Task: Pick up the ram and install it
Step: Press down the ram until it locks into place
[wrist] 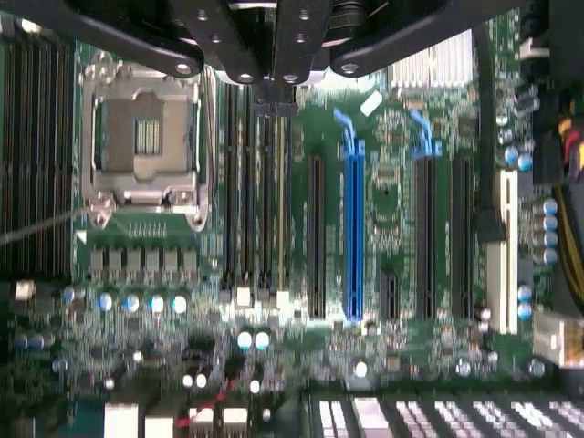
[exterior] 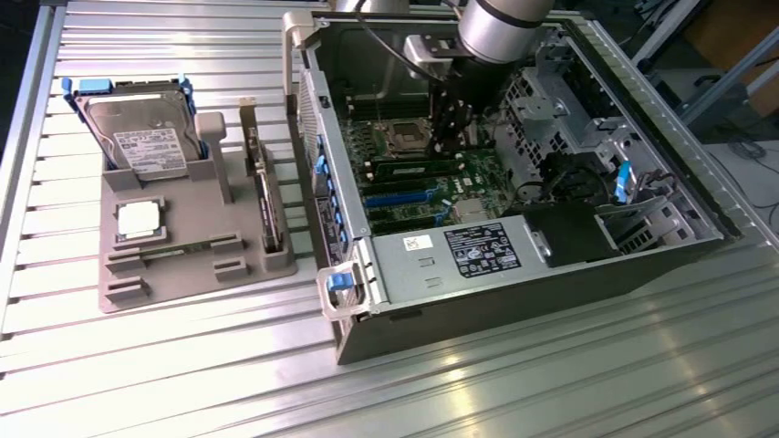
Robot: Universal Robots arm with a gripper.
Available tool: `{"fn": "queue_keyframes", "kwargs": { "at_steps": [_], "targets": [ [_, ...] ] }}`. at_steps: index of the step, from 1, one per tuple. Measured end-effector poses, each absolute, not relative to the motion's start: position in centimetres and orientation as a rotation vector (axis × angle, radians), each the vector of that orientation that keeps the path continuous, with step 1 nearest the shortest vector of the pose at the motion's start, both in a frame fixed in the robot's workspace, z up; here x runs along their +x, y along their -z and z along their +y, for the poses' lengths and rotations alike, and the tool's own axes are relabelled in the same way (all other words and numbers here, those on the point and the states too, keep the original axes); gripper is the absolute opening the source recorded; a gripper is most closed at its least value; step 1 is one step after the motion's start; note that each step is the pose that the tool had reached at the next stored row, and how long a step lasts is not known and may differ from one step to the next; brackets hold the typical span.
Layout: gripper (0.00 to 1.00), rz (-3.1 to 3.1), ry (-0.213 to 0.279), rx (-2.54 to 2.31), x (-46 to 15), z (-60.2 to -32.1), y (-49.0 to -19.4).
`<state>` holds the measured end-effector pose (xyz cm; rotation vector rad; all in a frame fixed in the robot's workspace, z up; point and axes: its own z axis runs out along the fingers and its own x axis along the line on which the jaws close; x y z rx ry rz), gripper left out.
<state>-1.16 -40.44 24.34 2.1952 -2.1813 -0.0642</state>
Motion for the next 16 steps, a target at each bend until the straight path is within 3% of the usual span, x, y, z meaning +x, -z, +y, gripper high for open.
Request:
{"fn": "queue_keyframes", "kwargs": {
  "at_steps": [7, 12, 16],
  "targets": [
    [0.11, -2.183, 0.061, 2.197, -7.5, -40.4, -23.9],
    [0.11, -2.183, 0.060, 2.197, -7.8, -40.5, -23.0],
    [0.11, -2.183, 0.060, 2.197, -7.0, -40.5, -24.0]
  ]
}}
